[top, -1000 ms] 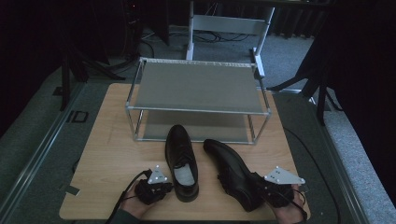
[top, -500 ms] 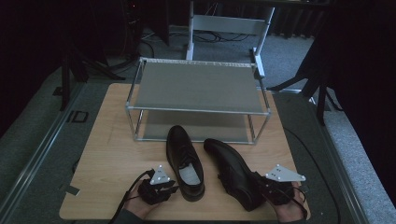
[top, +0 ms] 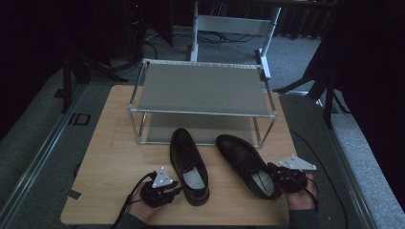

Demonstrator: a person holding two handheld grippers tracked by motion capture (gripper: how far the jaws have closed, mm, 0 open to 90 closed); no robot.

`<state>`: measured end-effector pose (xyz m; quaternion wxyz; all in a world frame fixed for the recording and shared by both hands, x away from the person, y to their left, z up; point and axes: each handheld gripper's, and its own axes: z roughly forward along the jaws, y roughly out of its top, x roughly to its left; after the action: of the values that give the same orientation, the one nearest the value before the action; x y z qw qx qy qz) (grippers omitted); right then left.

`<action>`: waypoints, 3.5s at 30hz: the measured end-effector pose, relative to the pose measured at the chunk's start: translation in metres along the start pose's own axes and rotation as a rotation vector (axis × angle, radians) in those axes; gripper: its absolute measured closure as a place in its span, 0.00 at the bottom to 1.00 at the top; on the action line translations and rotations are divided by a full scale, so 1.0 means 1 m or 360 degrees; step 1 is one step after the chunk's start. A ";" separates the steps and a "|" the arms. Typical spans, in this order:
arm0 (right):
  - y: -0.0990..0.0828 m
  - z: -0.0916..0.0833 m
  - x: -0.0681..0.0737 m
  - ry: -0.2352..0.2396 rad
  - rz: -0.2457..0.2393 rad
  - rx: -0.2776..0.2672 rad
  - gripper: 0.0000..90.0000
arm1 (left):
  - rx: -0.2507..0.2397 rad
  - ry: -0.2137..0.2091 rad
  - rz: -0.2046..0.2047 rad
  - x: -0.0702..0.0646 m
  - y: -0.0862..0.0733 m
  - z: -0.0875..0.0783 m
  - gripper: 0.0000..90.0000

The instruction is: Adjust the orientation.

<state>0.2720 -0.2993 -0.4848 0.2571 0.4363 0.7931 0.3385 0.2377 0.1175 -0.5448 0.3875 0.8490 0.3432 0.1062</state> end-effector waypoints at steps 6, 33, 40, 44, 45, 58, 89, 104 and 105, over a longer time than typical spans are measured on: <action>-0.005 0.017 -0.039 0.0080 0.0218 0.0011 1.00 | 0.0016 0.0001 0.0010 0.000 -0.001 0.001 0.78; 0.007 -0.002 0.019 0.0181 0.0185 0.0024 0.65 | 0.0006 0.0027 0.0006 0.001 0.000 0.001 0.76; 0.019 0.014 0.027 0.0261 0.0104 0.0033 0.89 | 0.0001 0.0026 0.0009 0.001 0.000 0.001 0.76; 0.029 0.021 0.034 0.0248 0.0067 0.0004 0.90 | -0.0002 0.0029 0.0008 0.001 0.001 0.001 0.76; 0.032 0.023 0.035 0.0245 0.0048 -0.0007 0.90 | -0.0003 0.0029 0.0007 0.002 0.001 0.001 0.76; 0.051 0.046 0.048 0.0241 -0.0007 0.0005 0.78 | -0.0007 0.0024 0.0016 0.000 0.001 0.002 0.77; 0.076 0.069 0.136 0.0534 -0.0139 0.0068 0.91 | -0.0010 -0.0041 0.0056 -0.008 0.012 0.014 0.80; 0.059 0.046 0.095 0.0336 -0.0145 0.0079 0.96 | -0.0021 -0.0230 0.0236 -0.040 0.047 0.056 0.78; 0.057 0.044 0.092 0.0331 -0.0143 0.0079 0.96 | -0.0025 -0.0248 0.0239 -0.042 0.049 0.060 0.78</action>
<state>0.2875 -0.1838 -0.4798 0.1774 0.3689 0.8424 0.3504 0.2578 0.0316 -0.5457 0.4106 0.8750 0.2465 0.0714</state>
